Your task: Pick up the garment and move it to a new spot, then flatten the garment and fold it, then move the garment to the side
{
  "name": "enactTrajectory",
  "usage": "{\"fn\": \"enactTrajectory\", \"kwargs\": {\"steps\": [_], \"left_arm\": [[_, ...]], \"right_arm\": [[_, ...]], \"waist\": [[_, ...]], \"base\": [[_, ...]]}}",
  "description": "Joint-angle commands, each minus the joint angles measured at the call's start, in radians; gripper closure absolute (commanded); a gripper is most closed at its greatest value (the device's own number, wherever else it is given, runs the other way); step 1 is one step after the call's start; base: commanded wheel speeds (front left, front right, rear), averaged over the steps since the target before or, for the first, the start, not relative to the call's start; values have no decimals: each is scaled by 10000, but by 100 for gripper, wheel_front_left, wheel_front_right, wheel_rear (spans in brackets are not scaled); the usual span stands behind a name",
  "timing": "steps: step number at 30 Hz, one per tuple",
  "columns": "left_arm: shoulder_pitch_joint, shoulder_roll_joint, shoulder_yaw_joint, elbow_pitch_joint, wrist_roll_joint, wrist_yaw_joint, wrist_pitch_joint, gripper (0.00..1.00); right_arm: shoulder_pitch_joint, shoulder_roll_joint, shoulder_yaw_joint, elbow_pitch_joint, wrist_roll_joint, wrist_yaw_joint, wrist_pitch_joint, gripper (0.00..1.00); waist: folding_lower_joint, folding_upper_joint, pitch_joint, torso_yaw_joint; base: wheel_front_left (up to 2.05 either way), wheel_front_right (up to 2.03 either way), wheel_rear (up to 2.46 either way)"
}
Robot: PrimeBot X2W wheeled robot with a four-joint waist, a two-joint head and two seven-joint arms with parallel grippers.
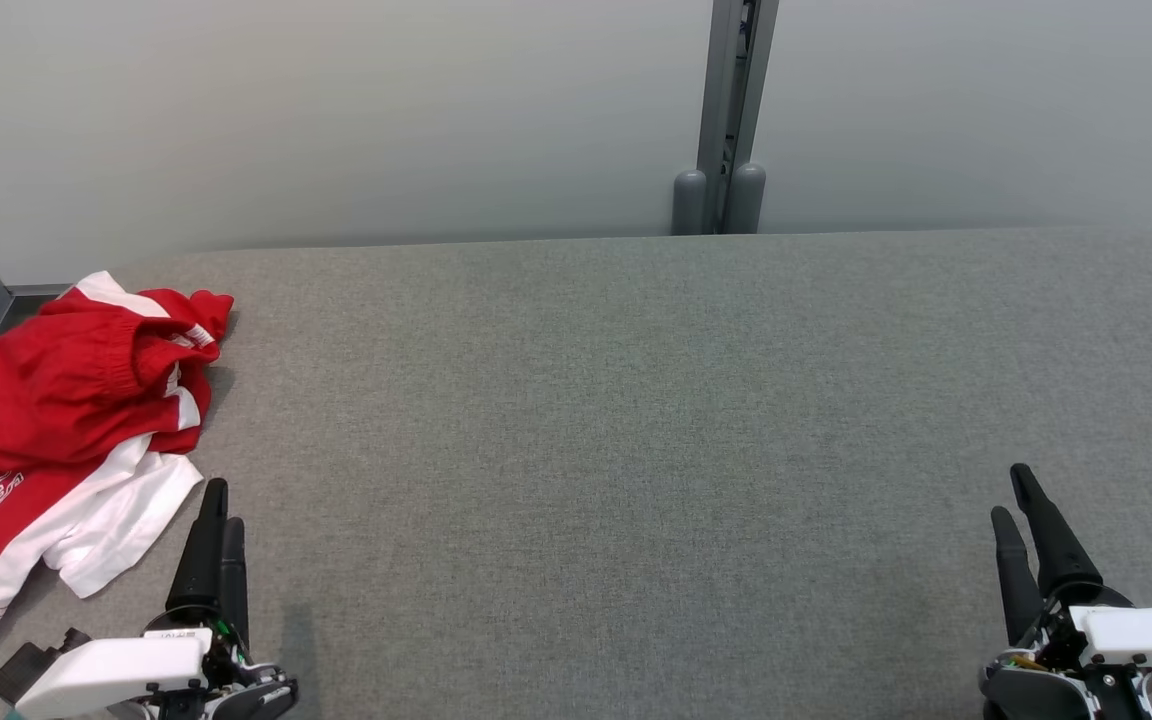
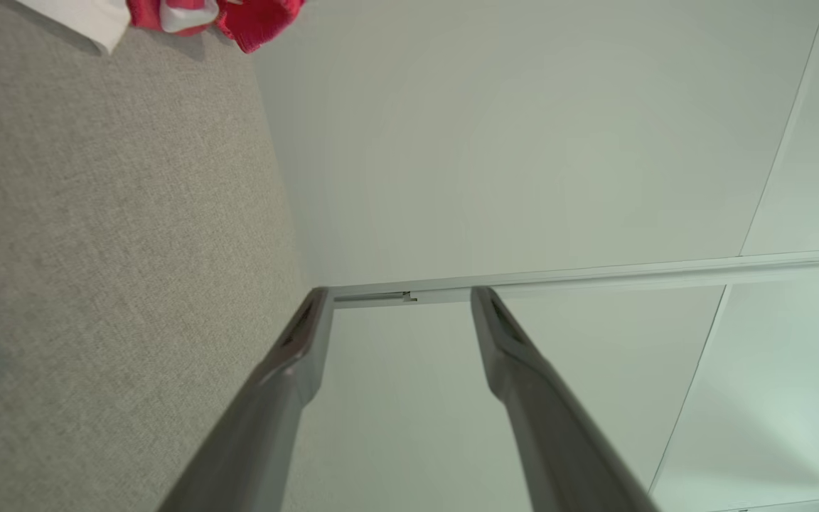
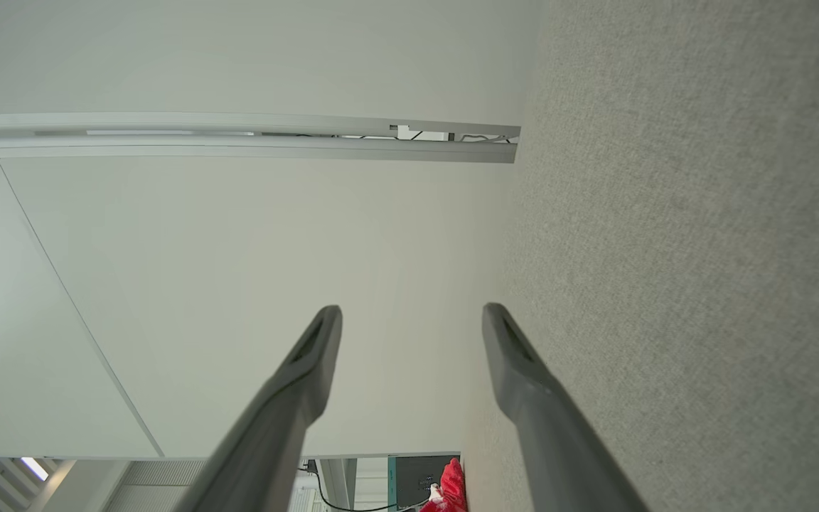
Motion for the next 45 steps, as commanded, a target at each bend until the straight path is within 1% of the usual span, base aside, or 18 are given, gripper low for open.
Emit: {"fn": "enactTrajectory", "kwargs": {"steps": [1,8,10,15,18,30,31,34,38,45], "left_arm": [[-347,115,-59,-231,218,-2,-108,0],[-384,124,-154,-441,795,-3,-424,0],[-387,128,-144,-521,1310,-4,-547,0],[-395,136,-147,-593,2078,-3,-750,0],[-404,142,-165,-669,2599,41,-867,0],[-334,157,-507,-902,4549,336,-1298,0],[-334,157,-507,-902,4549,336,-1298,0],[-339,160,-610,-932,5074,424,-1395,0],[-347,167,-708,-958,5968,560,-1522,0],[-347,174,-892,-876,7488,866,-1738,0]], "right_arm": [[-307,-97,75,-272,-109,20,-154,0],[-417,-187,404,-518,-528,22,-510,0],[-454,-222,561,-583,-791,23,-643,0],[-526,-231,723,-641,-1289,25,-846,0],[-570,-242,783,-697,-1777,26,-962,0],[-729,-266,1101,-727,-4711,29,-1396,0],[-729,-266,1101,-727,-4711,29,-1396,0],[-751,-228,1151,-731,-5265,30,-1496,0],[-810,-218,1276,-731,-6088,32,-1623,0],[-849,-230,1270,-673,-7926,34,-1837,0]], "waist": [[0,-1,1,0],[0,-1,0,-2],[0,-1,-3,0],[0,-1,-10,1],[0,-1,-12,3],[0,-1,-28,14],[0,-1,-28,14],[0,-1,-28,18],[0,-1,-26,21],[0,-1,-26,25]], "base": [[0,0,0],[0,0,0],[0,0,0],[0,0,0],[0,0,0],[0,0,0],[0,0,0],[0,0,0],[0,0,0],[0,0,0]]}}
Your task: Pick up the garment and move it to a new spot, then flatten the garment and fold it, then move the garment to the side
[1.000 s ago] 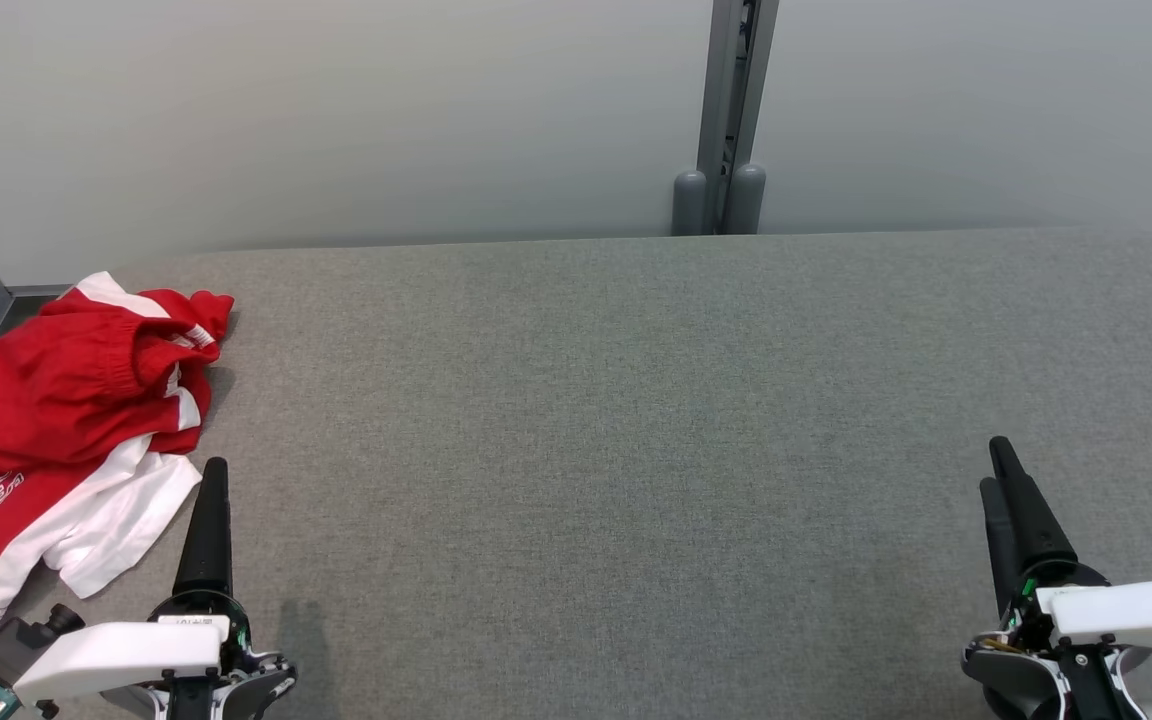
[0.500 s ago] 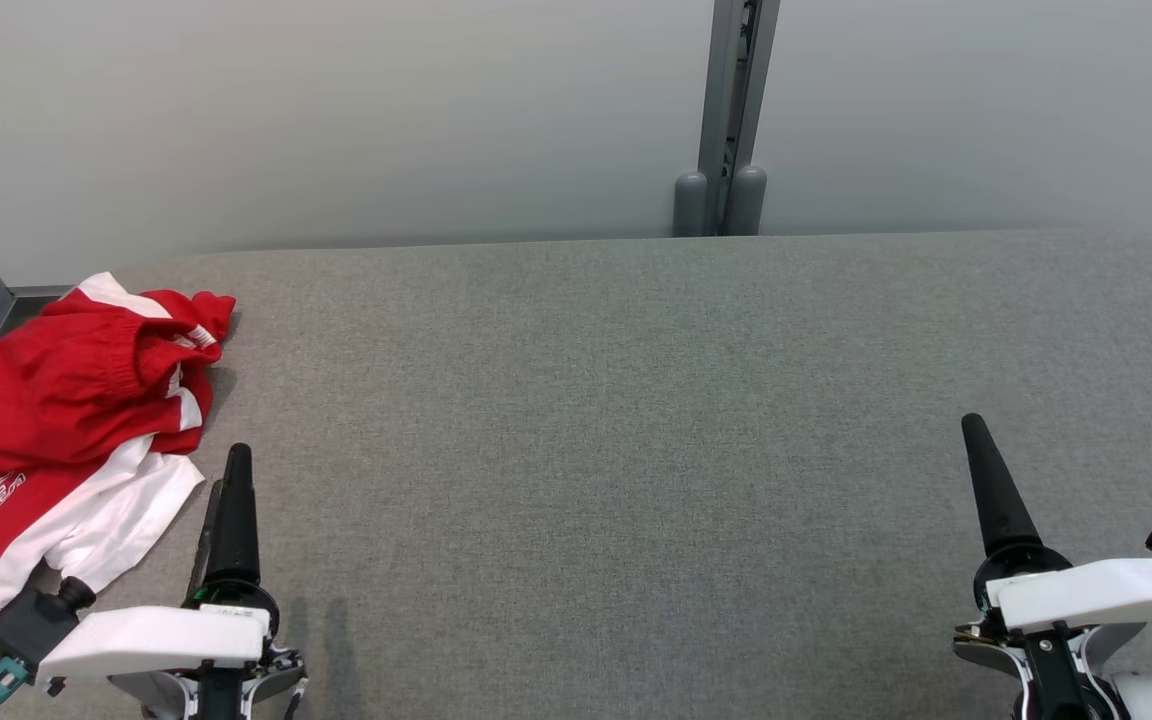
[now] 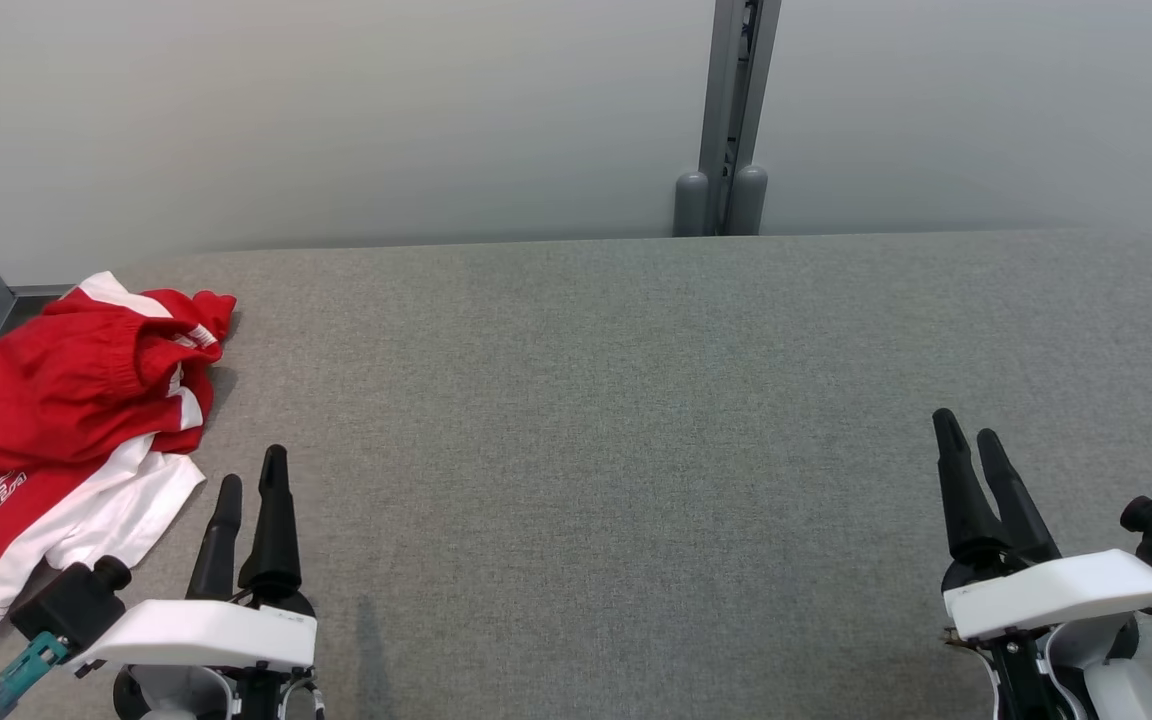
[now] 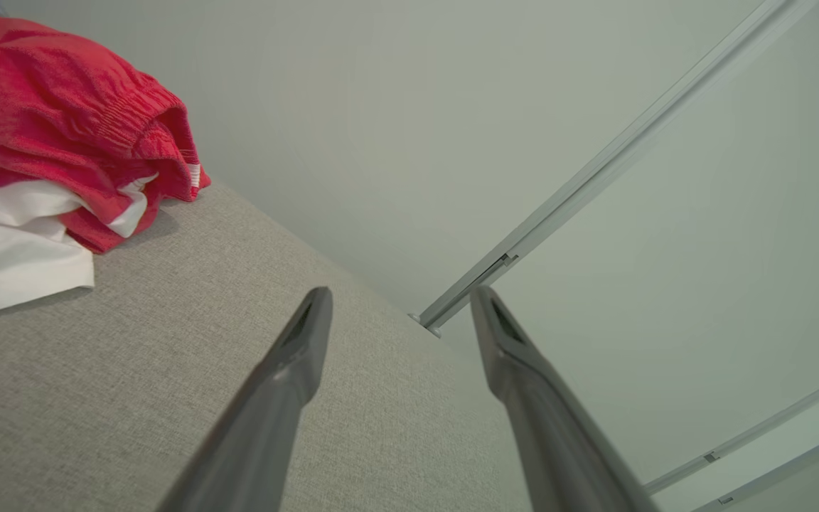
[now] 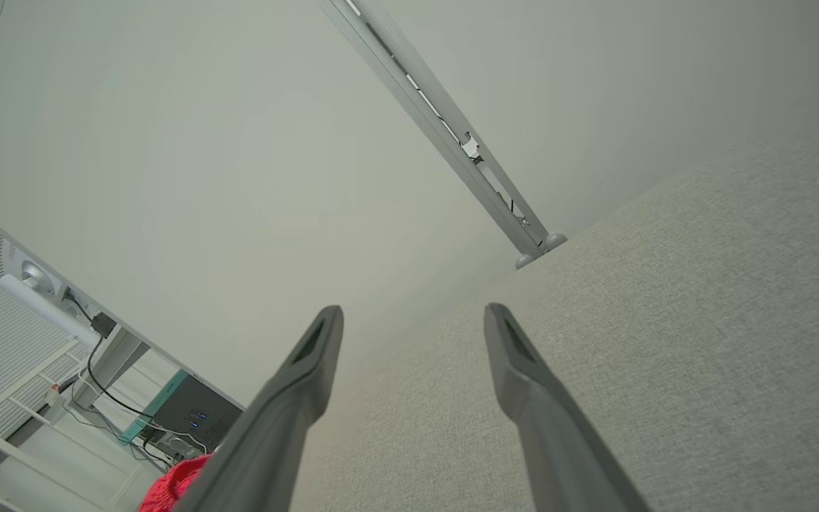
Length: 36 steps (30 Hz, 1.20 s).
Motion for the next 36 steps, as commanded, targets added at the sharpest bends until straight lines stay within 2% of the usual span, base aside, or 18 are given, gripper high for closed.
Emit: {"fn": "enactTrajectory", "kwargs": {"steps": [1,9,19,36], "left_arm": [[-234,73,-38,-102,315,68,-81,0],[-246,82,-281,-49,1872,383,-309,0],[-288,93,-467,130,2959,626,-569,0],[-263,107,-669,158,4271,819,-934,0]], "right_arm": [[-241,-75,-29,-110,-367,34,-115,0],[-250,-46,48,-87,-1892,36,-339,0],[-329,-38,94,197,-3265,39,-601,0],[-481,-59,321,590,-4700,43,-978,0]], "waist": [[0,0,2,1],[0,0,34,25],[0,0,28,58],[0,0,-16,94]], "base": [[0,0,0],[0,0,0],[0,0,0],[0,0,0]]}}
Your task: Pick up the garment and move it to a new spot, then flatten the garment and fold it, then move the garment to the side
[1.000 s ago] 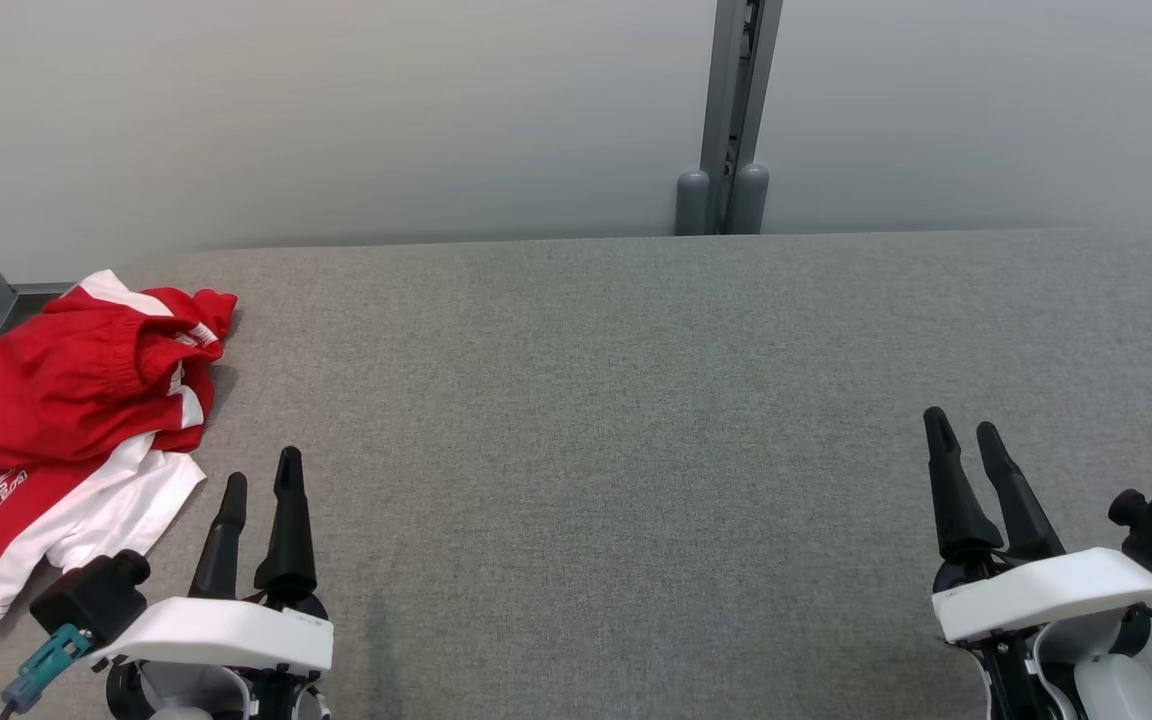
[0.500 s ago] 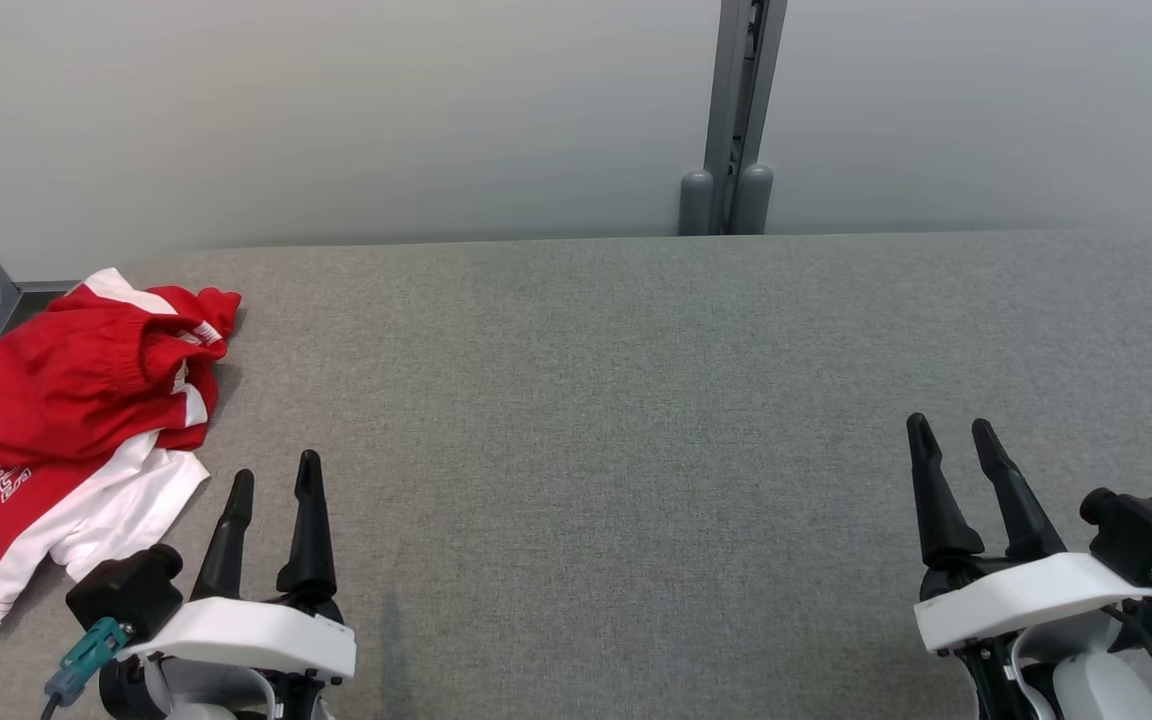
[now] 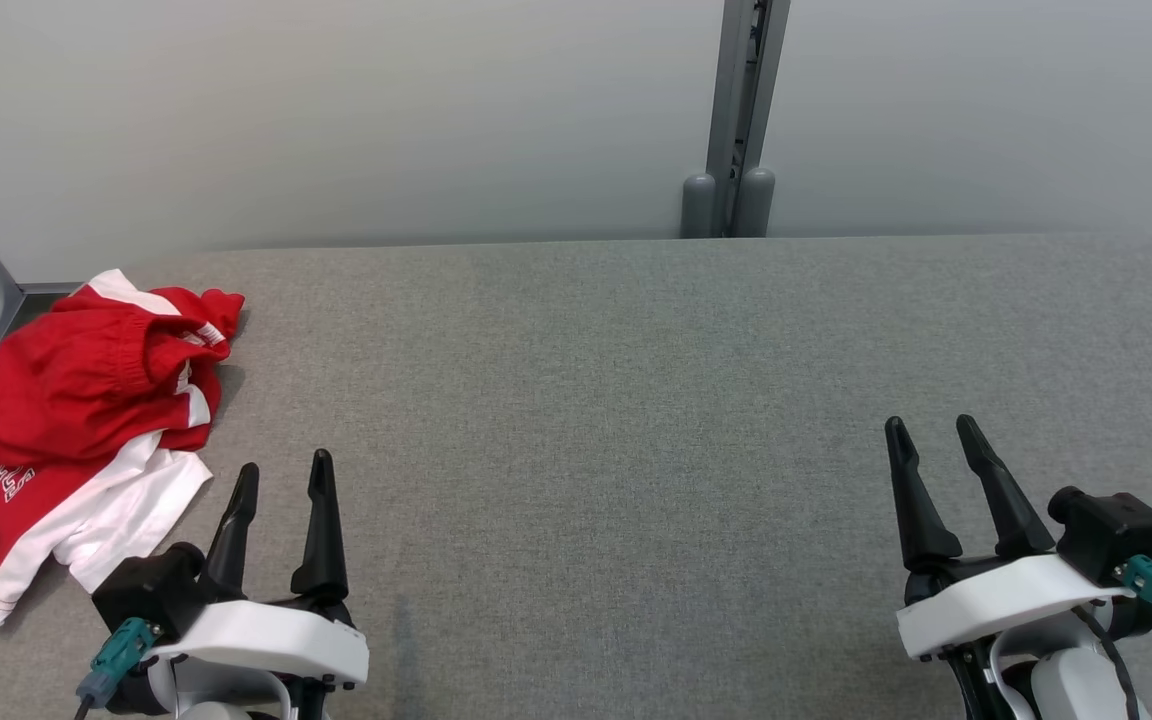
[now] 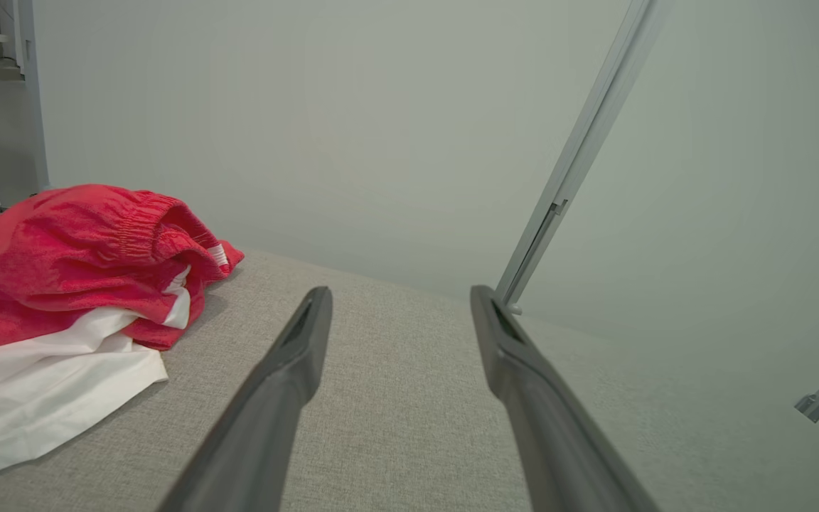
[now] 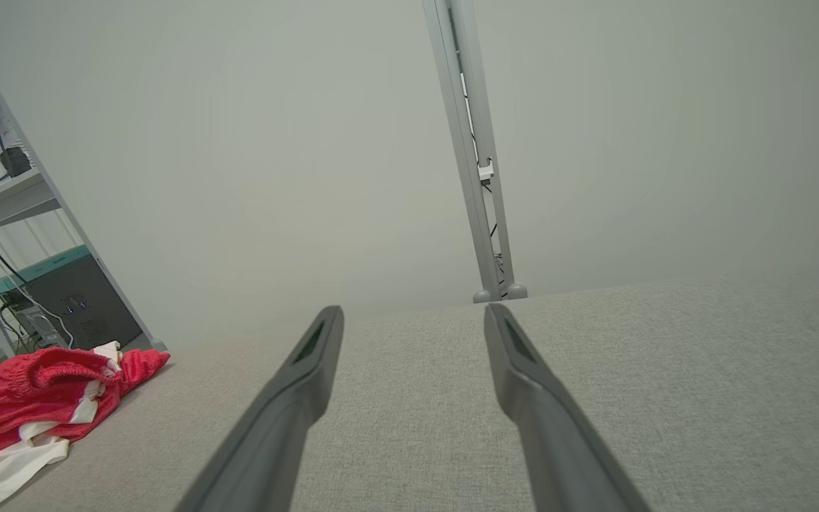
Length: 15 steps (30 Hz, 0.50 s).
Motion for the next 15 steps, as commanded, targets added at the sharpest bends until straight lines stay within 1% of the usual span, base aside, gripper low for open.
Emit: {"fn": "enactTrajectory", "kwargs": {"steps": [1,15], "left_arm": [[-188,61,-5,-23,222,47,-84,0],[-206,73,-173,26,1202,186,-364,0]], "right_arm": [[-180,-74,11,12,-203,40,-127,0],[-260,-90,200,234,-1173,34,-411,0]], "waist": [[0,-1,-5,-2],[0,-1,-32,16]], "base": [[0,0,0],[0,0,0]]}}
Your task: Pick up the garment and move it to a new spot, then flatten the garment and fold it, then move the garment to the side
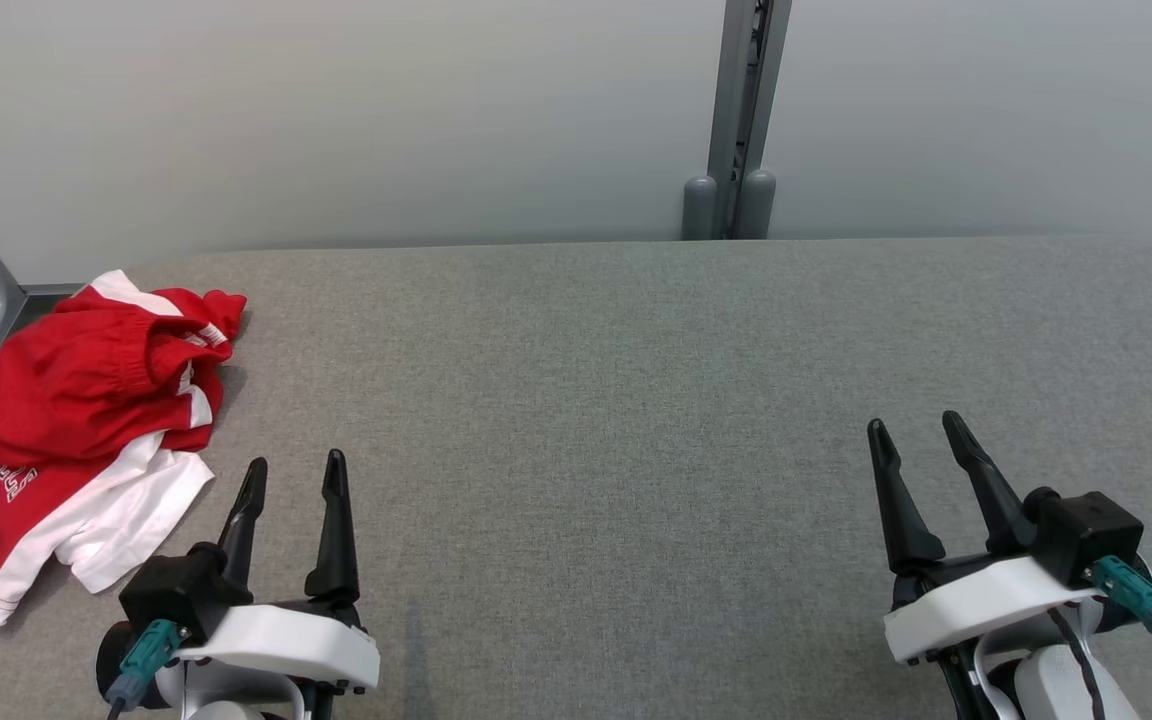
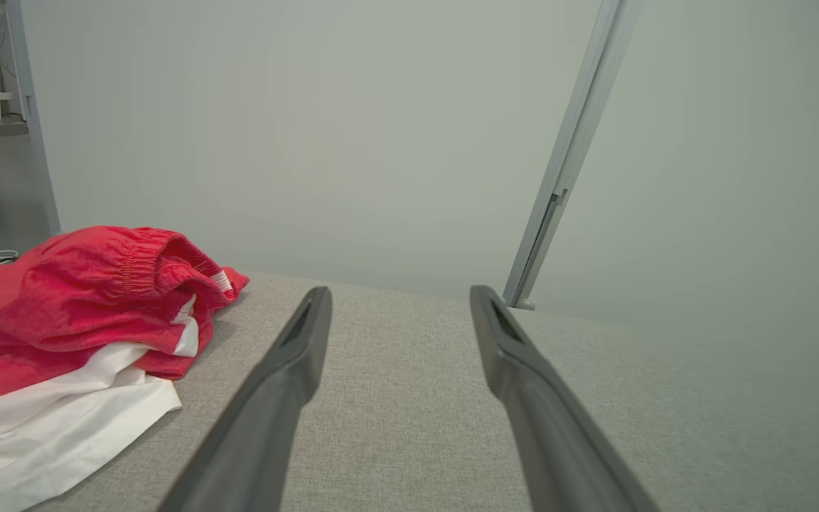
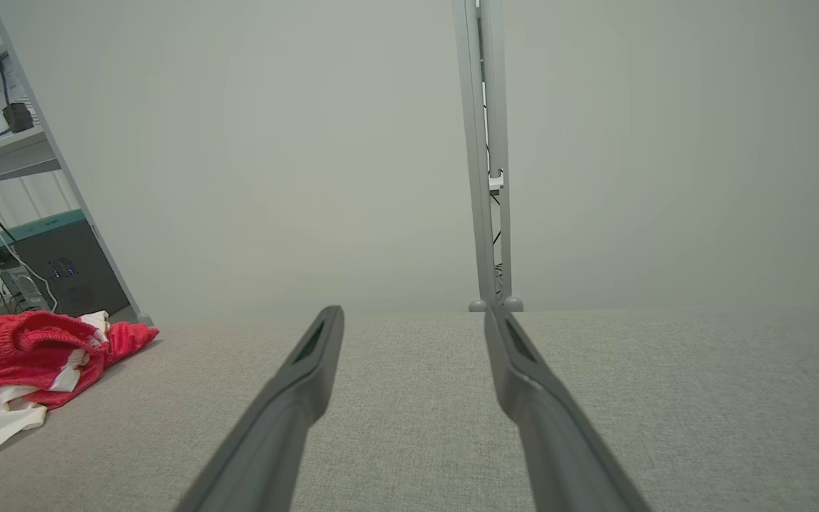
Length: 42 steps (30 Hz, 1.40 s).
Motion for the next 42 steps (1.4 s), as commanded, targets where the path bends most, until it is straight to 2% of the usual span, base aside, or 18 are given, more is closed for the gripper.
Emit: {"fn": "enactTrajectory", "kwargs": {"steps": [1,16,42], "left_arm": [[-199,60,-8,-27,216,71,-83,0],[-225,71,-137,60,1194,199,-363,0],[-238,69,-161,284,955,246,-372,0]], "right_arm": [[-156,-80,42,10,-197,18,-110,0],[-270,-97,184,237,-1217,22,-411,0],[-279,-94,174,455,-887,22,-408,0]], "waist": [[0,0,-3,3],[0,0,-19,10],[0,0,-2,65]], "base": [[0,0,0],[0,0,0],[0,0,0]]}}
